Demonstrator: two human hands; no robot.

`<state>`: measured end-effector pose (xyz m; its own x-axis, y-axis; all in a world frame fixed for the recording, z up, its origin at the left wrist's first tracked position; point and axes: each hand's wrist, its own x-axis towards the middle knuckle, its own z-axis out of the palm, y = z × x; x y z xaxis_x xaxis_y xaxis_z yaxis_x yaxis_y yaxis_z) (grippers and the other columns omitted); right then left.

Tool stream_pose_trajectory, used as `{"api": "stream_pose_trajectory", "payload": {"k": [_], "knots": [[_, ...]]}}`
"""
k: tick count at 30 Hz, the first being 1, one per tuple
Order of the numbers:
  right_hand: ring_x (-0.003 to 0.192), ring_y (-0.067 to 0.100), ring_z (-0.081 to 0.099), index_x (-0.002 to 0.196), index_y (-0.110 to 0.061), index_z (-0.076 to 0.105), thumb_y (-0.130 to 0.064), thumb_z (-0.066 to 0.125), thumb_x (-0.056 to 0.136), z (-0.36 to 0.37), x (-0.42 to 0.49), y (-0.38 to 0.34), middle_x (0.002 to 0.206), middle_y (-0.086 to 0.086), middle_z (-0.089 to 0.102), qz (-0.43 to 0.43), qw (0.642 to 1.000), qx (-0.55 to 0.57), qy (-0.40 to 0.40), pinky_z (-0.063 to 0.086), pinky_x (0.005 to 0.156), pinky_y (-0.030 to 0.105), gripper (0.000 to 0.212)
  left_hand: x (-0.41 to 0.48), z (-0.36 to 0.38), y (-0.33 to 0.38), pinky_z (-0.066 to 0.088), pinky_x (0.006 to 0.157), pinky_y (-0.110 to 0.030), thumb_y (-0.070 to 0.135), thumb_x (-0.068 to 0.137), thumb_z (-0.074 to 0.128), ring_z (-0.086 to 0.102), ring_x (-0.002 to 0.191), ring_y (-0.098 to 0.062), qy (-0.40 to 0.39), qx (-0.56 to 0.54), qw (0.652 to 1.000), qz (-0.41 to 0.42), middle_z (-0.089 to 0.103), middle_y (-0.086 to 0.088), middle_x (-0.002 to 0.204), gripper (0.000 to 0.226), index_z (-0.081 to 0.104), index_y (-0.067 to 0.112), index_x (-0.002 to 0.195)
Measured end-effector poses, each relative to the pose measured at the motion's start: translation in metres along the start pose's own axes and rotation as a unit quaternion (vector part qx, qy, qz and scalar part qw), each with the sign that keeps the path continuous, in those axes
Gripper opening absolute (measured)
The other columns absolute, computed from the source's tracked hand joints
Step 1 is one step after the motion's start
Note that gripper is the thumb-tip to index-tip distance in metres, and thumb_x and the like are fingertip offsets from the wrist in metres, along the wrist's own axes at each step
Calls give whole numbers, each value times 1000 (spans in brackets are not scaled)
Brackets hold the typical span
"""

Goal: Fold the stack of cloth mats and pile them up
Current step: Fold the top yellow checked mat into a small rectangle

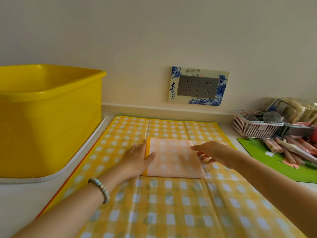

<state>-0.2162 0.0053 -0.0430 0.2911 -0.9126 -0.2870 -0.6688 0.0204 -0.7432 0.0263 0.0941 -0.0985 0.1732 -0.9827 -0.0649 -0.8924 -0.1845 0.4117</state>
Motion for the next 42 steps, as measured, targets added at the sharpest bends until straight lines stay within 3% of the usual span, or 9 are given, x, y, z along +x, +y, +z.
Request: {"api": "stream_pose_trajectory", "payload": {"k": [8,14,18,21,24,27,30,34,42], "knots": [[63,18,44,98,-2,59,-33,69,82,9,-3,-21,75,9,49,78,996,-31,-17,39,64,27,36,-9,11,0,-1,117,-37,55,97,15,-8,146,-18,23,81,996,-7,-7,0,159,72,-13,14,150],[98,24,63,120,-1,53,-16,65,87,25,-11,-22,109,12,64,26,981,190,-33,53,79,32,38,-9,13,-5,2,117,-35,55,97,16,-1,146,-17,52,38,998,12,1,3,160,69,-8,20,151],[81,19,65,110,-5,56,-13,60,90,26,-25,-20,96,9,66,1,960,277,-41,54,61,30,22,-10,4,1,13,117,-35,47,98,33,13,145,-20,80,-168,982,16,14,-5,158,67,9,14,151],[79,20,66,103,-9,60,-14,65,86,10,-39,-16,94,8,68,-28,957,290,-14,56,60,31,19,-18,-7,27,35,105,-29,35,97,45,40,133,-23,84,-409,909,-10,38,-12,147,62,23,6,147],[75,22,68,106,-9,62,-17,68,83,-20,-57,-6,93,9,71,-38,957,288,11,58,63,33,25,-32,-20,61,48,66,-23,36,95,50,65,90,-18,5,-506,862,-41,66,-8,106,32,59,15,117],[60,18,70,97,-11,65,-18,69,83,-57,-79,14,76,5,74,-41,960,275,30,55,48,28,17,-44,-23,98,50,54,-22,27,93,56,65,61,-11,-71,-565,822,-22,67,-1,78,17,64,13,97],[59,19,69,97,-12,64,-22,68,83,-99,-101,42,78,6,74,-14,966,251,55,53,46,28,18,-47,-15,143,51,50,-19,19,92,58,66,57,-7,-94,-572,815,10,67,-2,78,11,65,11,94],[89,26,67,114,-12,57,-23,67,84,-157,-123,86,106,10,68,52,965,239,94,55,74,40,34,-44,8,208,55,54,-21,16,93,57,65,58,-11,-148,-561,813,41,65,-4,77,9,63,9,92],[95,23,59,130,-13,49,-19,62,88,-231,-145,171,105,4,61,127,965,184,135,42,91,38,44,-34,68,300,57,56,-22,11,94,56,67,54,-13,-252,-525,812,35,69,-7,73,11,62,4,88]]}}
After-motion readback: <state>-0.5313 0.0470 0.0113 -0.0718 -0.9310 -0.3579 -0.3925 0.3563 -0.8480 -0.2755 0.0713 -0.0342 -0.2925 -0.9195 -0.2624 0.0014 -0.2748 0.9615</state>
